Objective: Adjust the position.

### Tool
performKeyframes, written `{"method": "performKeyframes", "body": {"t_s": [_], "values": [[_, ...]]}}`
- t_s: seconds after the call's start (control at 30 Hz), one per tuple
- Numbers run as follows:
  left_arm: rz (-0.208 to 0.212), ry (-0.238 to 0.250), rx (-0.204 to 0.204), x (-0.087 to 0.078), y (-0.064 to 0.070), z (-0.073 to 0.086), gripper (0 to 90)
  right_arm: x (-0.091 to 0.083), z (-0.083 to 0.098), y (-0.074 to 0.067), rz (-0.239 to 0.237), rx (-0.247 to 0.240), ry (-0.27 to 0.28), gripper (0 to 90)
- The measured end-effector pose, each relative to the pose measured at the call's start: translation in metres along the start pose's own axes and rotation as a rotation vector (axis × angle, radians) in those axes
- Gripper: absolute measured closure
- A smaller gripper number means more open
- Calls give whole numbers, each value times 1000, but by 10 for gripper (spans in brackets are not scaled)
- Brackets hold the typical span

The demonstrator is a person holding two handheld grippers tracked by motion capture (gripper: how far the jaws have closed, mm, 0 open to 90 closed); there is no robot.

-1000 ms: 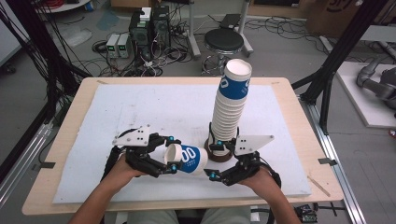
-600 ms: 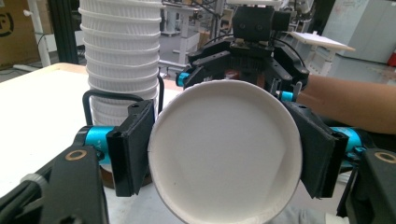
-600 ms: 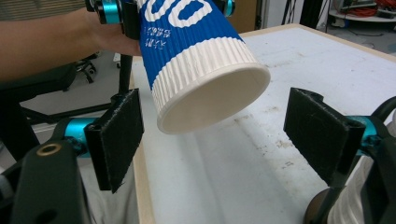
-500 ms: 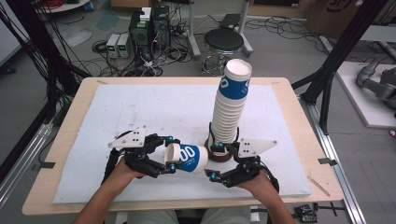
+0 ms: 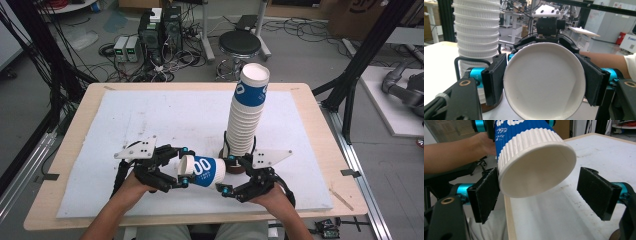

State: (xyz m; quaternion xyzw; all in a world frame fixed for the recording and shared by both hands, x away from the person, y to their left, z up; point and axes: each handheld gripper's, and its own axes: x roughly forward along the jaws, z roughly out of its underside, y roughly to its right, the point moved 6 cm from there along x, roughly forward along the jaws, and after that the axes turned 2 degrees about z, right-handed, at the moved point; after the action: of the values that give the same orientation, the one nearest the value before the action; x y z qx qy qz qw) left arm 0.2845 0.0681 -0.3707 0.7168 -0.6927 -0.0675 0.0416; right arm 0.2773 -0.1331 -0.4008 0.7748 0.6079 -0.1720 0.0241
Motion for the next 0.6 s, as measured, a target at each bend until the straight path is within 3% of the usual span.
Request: {"method": "performKeyframes", "body": {"t_s": [0.07,0.37,0.6], "values": [[14,11,-4,2,1,-1,296,2,0,-1,-17,10,8,150],[48,18,0,7,4,0,295,5,0,-6,-71,18,18,152],[45,21,12,7,5,1,300,3,-1,-5,-83,-5,41,205]]}}
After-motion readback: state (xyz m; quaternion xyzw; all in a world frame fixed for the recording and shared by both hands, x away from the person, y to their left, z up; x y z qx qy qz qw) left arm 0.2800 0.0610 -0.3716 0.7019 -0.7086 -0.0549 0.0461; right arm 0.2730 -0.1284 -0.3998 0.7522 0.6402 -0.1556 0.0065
